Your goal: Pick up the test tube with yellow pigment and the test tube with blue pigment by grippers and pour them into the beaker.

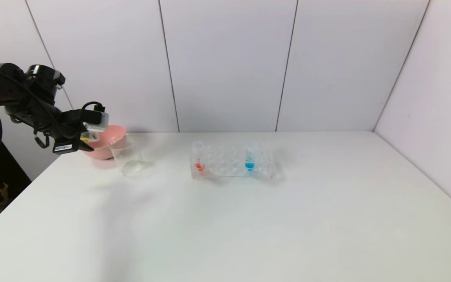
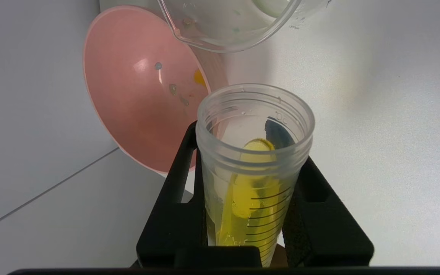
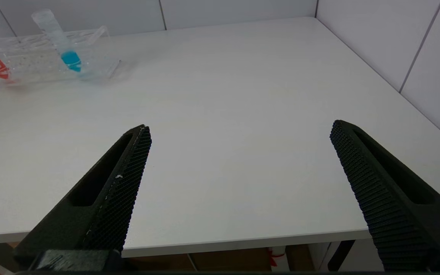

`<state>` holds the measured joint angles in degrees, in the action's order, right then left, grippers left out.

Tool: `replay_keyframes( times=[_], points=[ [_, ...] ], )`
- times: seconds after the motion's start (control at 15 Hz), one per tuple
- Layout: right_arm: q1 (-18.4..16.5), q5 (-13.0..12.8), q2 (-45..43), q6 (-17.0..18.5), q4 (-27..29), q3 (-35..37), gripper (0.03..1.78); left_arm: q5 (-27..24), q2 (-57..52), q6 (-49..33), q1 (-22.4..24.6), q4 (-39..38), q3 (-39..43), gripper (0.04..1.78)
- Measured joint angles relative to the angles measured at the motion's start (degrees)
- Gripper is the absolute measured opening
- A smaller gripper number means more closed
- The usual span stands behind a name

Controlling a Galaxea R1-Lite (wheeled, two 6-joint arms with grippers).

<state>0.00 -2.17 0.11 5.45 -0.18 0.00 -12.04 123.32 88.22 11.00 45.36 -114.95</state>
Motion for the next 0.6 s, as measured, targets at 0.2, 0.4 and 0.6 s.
replay_keyframes(
  times=[0.2, 0.4, 0.6],
  points=[
    [0.0, 0.0, 0.0, 0.0, 0.0, 0.0, 1.71, 1.9, 0.2, -2.7, -0.9, 0.3, -0.6, 0.54],
    [0.0, 0.0, 0.0, 0.0, 0.0, 0.0, 1.71, 2.9, 0.5, -4.9, -1.8, 0.0, -0.8, 0.54],
    [0.0, 0.0, 0.0, 0.0, 0.0, 0.0, 1.71, 5.0, 0.8, -5.6, -2.2, 0.0, -0.8, 0.54]
  ],
)
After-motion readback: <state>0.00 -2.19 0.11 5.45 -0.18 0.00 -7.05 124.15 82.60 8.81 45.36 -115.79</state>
